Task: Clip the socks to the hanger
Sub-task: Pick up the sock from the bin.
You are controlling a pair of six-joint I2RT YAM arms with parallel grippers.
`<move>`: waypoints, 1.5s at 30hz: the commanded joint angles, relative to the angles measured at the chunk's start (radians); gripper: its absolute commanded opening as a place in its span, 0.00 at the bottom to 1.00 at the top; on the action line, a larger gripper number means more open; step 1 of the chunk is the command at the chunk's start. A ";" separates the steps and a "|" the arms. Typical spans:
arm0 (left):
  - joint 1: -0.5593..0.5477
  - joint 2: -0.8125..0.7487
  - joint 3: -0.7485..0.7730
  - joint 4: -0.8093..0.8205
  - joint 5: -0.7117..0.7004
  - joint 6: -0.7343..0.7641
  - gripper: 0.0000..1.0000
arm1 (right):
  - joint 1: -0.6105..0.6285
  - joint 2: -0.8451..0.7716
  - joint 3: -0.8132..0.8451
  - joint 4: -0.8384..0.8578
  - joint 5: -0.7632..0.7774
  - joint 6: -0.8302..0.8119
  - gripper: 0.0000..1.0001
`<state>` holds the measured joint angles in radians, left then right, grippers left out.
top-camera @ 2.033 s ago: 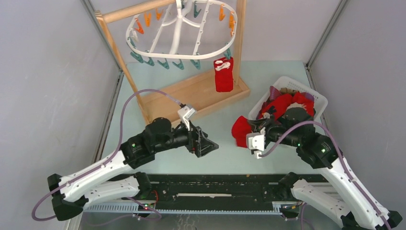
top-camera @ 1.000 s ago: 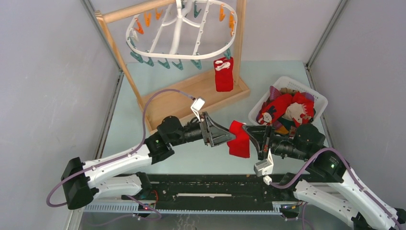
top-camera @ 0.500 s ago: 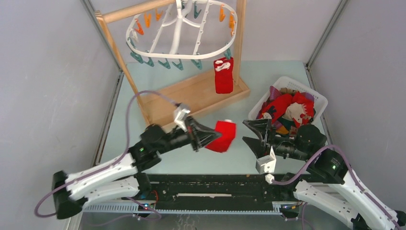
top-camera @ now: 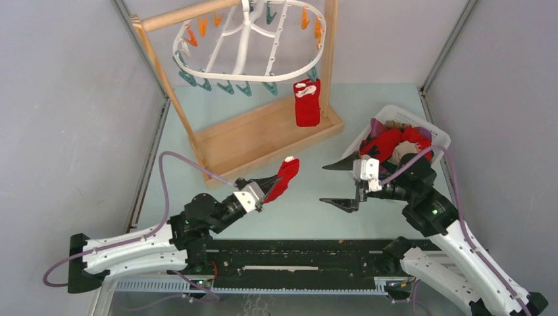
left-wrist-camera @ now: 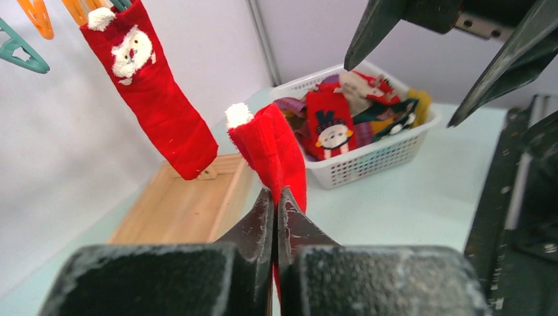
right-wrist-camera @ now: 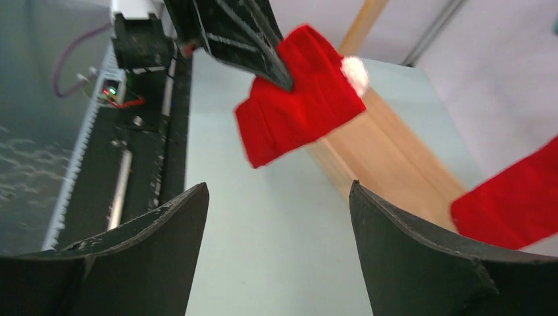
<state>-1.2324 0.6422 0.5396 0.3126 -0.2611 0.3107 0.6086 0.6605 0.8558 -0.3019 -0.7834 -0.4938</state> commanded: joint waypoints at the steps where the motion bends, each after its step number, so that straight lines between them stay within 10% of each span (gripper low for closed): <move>1: -0.006 0.019 -0.024 0.118 -0.025 0.161 0.00 | 0.009 0.035 -0.028 0.192 -0.082 0.258 0.87; 13: -0.006 0.046 -0.067 0.246 0.079 0.072 0.00 | 0.083 0.174 -0.031 0.451 0.157 0.462 0.79; 33: -0.006 0.040 -0.086 0.279 0.128 0.007 0.00 | 0.141 0.219 -0.007 0.493 0.131 0.412 0.15; 40: -0.006 -0.001 -0.113 0.233 0.135 -0.061 0.44 | 0.138 0.208 0.026 0.425 0.112 0.258 0.04; 45: -0.005 -0.050 -0.130 0.214 0.131 -0.118 0.57 | 0.145 0.209 0.038 0.399 0.093 0.186 0.03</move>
<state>-1.2331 0.6262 0.4332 0.5163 -0.1429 0.2558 0.7422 0.8799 0.8478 0.1066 -0.6674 -0.2092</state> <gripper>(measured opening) 0.554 0.051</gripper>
